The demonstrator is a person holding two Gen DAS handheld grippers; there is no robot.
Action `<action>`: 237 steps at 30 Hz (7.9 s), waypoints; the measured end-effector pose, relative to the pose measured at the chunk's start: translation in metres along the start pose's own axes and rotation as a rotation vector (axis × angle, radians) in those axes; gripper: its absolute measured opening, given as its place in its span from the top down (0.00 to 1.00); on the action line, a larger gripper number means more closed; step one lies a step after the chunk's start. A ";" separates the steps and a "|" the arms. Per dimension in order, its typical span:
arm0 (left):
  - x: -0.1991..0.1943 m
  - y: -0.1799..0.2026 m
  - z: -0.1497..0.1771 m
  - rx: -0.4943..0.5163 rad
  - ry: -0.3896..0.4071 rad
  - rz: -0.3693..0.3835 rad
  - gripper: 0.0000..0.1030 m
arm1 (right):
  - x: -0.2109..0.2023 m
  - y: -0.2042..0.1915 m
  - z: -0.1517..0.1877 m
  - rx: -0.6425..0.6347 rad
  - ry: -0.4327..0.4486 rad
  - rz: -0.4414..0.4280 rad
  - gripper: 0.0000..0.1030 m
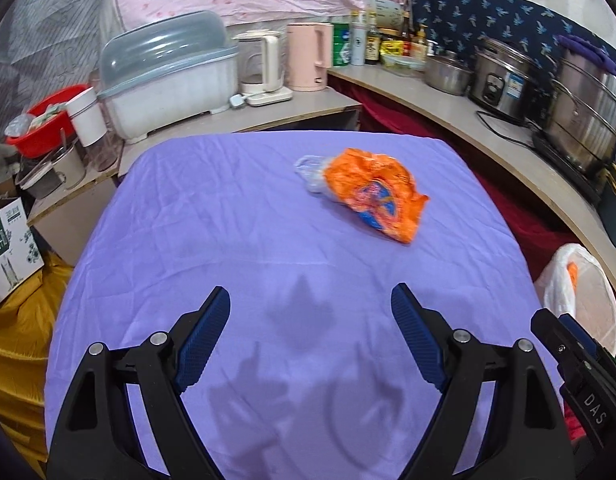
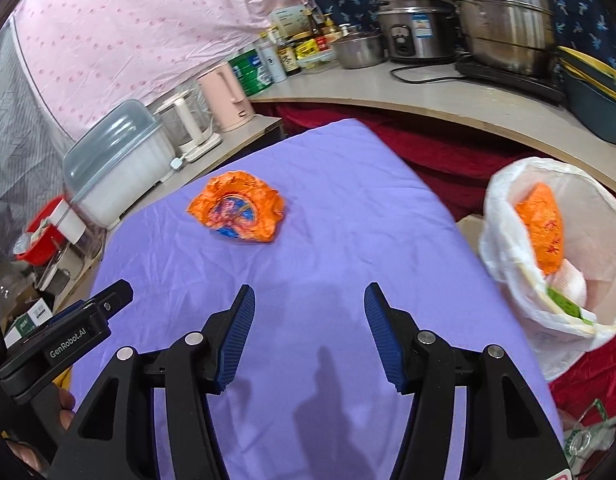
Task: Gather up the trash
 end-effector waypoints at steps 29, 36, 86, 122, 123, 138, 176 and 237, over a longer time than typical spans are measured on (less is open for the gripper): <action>0.115 -0.052 -0.069 -0.031 -0.027 -0.030 0.20 | 0.191 -0.054 -0.062 0.025 -0.115 -0.069 0.46; 0.133 -0.040 -0.074 -0.021 -0.041 -0.015 0.19 | 0.201 -0.051 -0.059 0.004 -0.132 -0.076 0.94; 0.095 0.098 -0.063 0.122 -0.058 0.137 0.72 | 0.052 0.069 -0.047 0.198 0.045 -0.007 0.94; -0.081 0.353 0.043 0.459 0.000 0.430 0.71 | -0.165 0.279 -0.001 0.415 0.290 0.178 0.94; -0.081 0.358 0.045 0.465 -0.002 0.434 0.71 | -0.167 0.283 -0.001 0.420 0.293 0.181 0.94; -0.052 0.406 0.047 0.512 -0.049 0.454 0.70 | -0.163 0.330 -0.001 0.463 0.300 0.249 0.94; -0.028 0.341 0.012 0.380 0.024 0.333 0.33 | -0.096 0.303 -0.031 0.398 0.223 0.211 0.64; -0.114 0.250 0.115 0.380 0.068 0.241 0.09 | -0.192 0.201 0.072 0.105 0.180 0.329 0.06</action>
Point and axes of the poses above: each gripper's, at about its wrist camera, not at the fingertips, and x roughly the way its jaws point, y to its right, z to its underside, the point moved 6 cm from there along x, roughly the way its jaws point, and after that the axes turned 3 degrees about x, right-handed, at the moved point
